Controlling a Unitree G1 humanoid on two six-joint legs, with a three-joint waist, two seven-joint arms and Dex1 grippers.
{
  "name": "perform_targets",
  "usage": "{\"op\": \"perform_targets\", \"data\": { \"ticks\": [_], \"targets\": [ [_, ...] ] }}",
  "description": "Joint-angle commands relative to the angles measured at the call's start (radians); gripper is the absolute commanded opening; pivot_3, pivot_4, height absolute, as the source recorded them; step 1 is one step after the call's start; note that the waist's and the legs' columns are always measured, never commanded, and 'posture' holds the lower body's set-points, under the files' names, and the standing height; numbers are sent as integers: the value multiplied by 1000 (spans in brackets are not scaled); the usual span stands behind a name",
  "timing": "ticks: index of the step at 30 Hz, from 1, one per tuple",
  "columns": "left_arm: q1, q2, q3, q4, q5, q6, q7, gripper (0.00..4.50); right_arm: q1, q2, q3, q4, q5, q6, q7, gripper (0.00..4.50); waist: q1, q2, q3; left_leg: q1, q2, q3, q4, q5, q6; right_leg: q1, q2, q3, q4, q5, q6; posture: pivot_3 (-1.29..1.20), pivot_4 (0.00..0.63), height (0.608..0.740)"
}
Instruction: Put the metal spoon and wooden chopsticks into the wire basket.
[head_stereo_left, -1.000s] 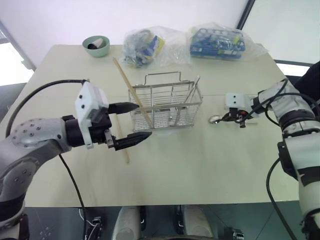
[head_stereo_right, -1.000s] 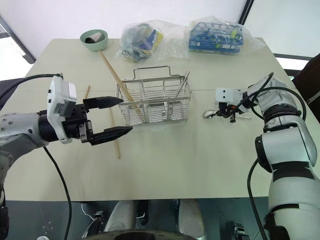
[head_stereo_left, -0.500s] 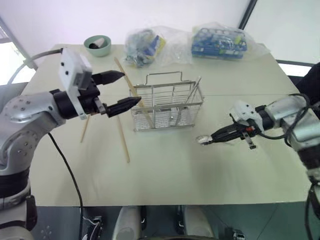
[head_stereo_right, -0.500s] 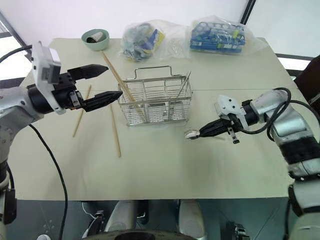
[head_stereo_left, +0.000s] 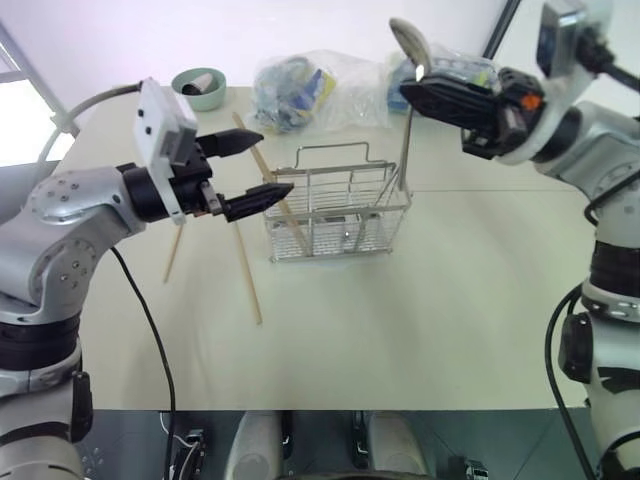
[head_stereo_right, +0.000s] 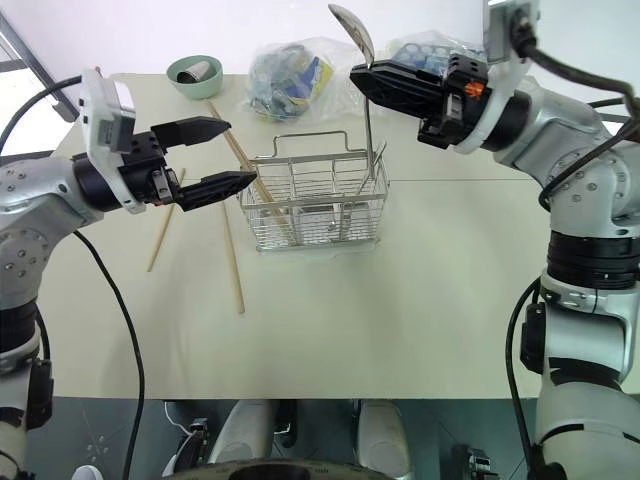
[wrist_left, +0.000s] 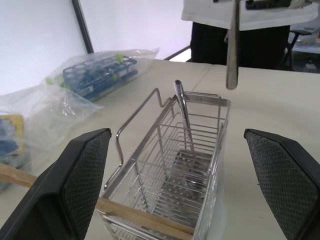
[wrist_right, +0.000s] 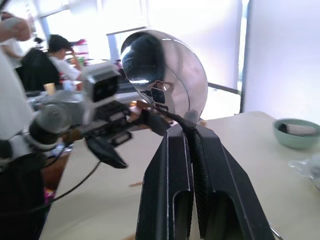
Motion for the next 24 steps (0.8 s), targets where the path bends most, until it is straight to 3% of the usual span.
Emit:
{"op": "perform_targets", "data": {
  "ticks": [1,8,11,16,24],
  "targets": [
    [-19,-3,16,-12,9,-21,-8,4500,-6,36,4,40,-91,-58,-54,47,-3,0,0,0,0,1,0,0,0,0,0,0,0,0,0,0,150,718],
    [-12,-4,39,-30,1,-7,9,4500,14,122,23,118,-195,-78,-121,47,-10,0,0,-3,0,1,0,1,-2,-4,0,0,2,0,0,0,150,718],
    [-7,3,49,-33,1,-5,17,4500,14,140,7,134,-190,-53,-142,987,-10,0,0,-3,0,1,0,1,-2,-4,1,0,3,0,0,0,150,718],
    [-1,7,76,-32,-3,7,43,4500,16,141,-17,124,-206,-62,-172,3465,-10,0,0,-3,0,1,0,1,-1,-4,0,0,3,0,0,0,150,718],
    [-65,-44,185,19,-39,95,267,4500,-24,78,-127,102,-123,-23,-124,3465,-9,0,0,-4,0,0,0,0,0,-4,0,0,3,0,0,0,150,718]
  ]
}}
